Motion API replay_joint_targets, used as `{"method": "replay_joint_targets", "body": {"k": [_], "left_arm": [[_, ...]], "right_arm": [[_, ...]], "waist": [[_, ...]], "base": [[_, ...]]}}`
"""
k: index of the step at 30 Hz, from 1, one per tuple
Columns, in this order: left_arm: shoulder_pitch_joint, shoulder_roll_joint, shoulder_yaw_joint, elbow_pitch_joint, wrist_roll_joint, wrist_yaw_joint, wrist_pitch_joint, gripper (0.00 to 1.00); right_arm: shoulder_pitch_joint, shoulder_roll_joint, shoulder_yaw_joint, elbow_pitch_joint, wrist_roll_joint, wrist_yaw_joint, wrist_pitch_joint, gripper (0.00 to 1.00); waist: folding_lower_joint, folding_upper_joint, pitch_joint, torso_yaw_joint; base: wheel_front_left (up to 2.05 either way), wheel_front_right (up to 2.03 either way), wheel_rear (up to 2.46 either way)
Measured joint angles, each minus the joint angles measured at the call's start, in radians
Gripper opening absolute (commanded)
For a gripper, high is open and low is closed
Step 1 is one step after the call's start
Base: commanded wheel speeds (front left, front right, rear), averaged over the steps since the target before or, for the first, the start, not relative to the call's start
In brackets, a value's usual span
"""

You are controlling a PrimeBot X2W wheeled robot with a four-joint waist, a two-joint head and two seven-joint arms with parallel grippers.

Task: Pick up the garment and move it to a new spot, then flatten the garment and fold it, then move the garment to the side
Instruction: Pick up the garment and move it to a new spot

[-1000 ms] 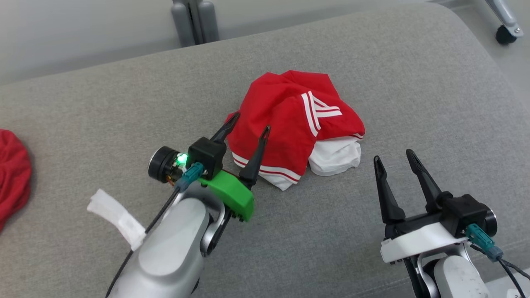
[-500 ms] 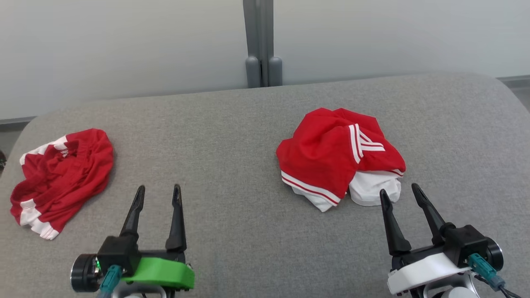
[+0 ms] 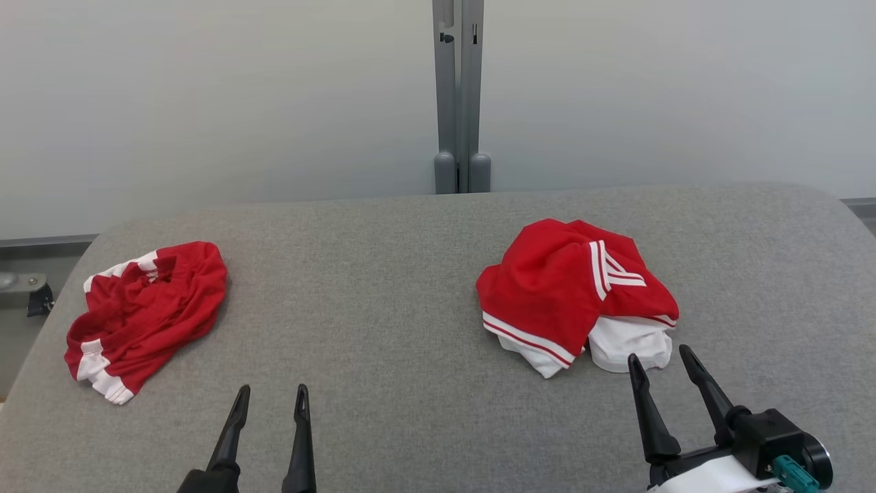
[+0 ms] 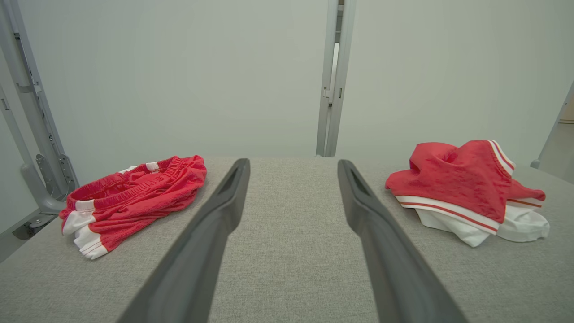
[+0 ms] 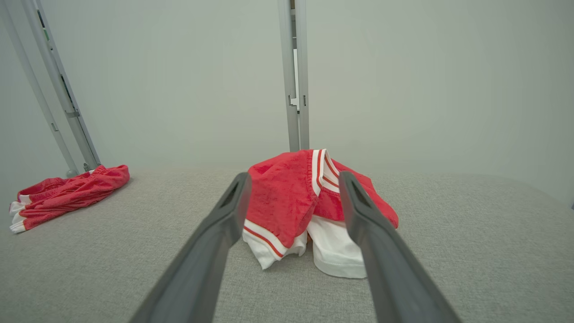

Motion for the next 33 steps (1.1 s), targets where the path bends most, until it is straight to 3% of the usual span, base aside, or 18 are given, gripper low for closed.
{"method": "replay_joint_targets", "body": {"k": [7,33], "left_arm": [[0.009,0.0,-0.015,-0.009,-0.009,0.021,0.0,1.0],[0.003,-0.001,-0.021,0.014,0.0,0.029,0.0,1.0]], "right_arm": [[0.007,0.0,-0.014,0.003,0.004,0.0,0.0,1.0],[0.007,0.0,-0.025,0.007,0.008,0.0,0.0,1.0]], "waist": [[0.0,0.0,-0.013,0.001],[0.0,0.0,-0.001,0.007]], "base": [[0.0,0.0,0.0],[0.0,0.0,0.0]]}}
